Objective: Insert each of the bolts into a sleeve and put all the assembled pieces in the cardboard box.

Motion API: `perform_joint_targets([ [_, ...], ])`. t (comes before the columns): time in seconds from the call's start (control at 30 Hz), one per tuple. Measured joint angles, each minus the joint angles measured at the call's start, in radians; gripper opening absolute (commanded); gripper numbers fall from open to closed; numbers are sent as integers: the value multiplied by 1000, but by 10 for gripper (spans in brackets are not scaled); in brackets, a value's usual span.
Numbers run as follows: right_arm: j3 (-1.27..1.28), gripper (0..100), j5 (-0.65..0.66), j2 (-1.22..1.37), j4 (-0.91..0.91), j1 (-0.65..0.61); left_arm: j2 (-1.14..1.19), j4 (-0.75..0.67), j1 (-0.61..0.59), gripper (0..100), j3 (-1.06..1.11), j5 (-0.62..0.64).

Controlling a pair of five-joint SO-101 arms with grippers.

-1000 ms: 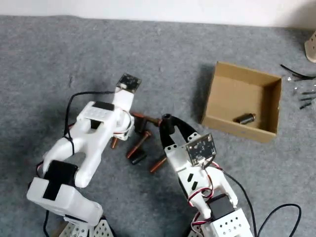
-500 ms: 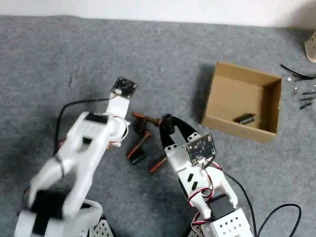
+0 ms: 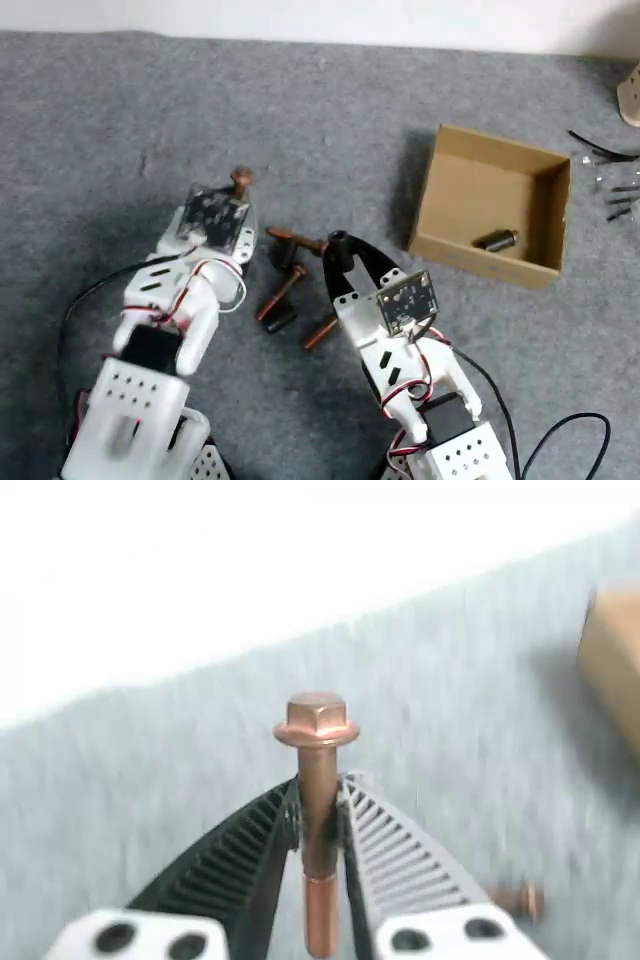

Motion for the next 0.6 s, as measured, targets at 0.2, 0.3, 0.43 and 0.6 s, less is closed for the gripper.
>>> perform_joint_targets([
  [0.2, 0, 4, 0, 0, 0, 0, -64, -189, 66, 6, 61, 0],
  [0.3, 0, 4, 0, 0, 0, 0, -66, -216, 91, 6, 63, 0],
  [0.43, 0, 4, 0, 0, 0, 0, -66, -258, 166, 6, 64, 0],
  [0.6, 0, 4, 0, 0, 0, 0, -71, -379, 184, 6, 117, 0],
])
